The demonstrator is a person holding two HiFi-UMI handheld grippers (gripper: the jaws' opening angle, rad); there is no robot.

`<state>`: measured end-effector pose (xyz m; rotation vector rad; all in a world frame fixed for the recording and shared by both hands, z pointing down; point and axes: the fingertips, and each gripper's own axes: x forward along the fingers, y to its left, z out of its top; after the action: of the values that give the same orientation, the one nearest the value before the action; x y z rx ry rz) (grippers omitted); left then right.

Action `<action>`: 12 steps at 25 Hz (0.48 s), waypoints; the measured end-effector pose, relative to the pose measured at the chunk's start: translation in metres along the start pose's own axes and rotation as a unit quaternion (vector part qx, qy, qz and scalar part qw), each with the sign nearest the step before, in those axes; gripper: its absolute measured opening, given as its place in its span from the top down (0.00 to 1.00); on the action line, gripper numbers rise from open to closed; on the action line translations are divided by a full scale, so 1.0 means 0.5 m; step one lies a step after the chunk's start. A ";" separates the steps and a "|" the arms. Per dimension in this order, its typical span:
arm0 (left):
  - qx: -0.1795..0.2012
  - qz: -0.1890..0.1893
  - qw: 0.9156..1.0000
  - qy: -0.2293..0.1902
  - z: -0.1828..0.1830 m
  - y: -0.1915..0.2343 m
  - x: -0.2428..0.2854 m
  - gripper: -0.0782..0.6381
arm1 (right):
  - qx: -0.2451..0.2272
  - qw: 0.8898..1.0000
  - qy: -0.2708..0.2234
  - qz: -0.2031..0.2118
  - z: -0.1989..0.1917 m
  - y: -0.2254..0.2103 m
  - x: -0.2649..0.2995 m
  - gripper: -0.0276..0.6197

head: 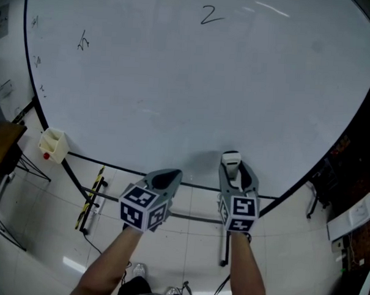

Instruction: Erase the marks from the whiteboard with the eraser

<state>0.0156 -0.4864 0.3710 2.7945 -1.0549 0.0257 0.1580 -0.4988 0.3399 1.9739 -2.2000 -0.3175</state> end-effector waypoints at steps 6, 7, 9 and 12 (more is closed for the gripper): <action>0.013 -0.019 1.000 -0.013 0.053 -0.068 -0.008 0.89 | 0.039 0.999 -0.019 0.019 0.071 -0.018 -0.086 0.60; 0.014 -0.024 0.999 -0.015 0.060 -0.083 -0.009 0.89 | 0.046 0.998 -0.022 0.022 0.079 -0.023 -0.103 0.60; 0.017 -0.033 0.999 -0.018 0.069 -0.113 -0.013 0.89 | 0.057 0.998 -0.029 0.028 0.092 -0.028 -0.137 0.60; 0.023 -0.040 0.999 -0.020 0.077 -0.151 -0.022 0.89 | 0.070 0.996 -0.038 0.040 0.104 -0.028 -0.179 0.60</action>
<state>0.0557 -0.4289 0.3217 2.8875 -0.9630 -0.0166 0.1675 -0.4089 0.2873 1.9665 -2.4021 -0.2366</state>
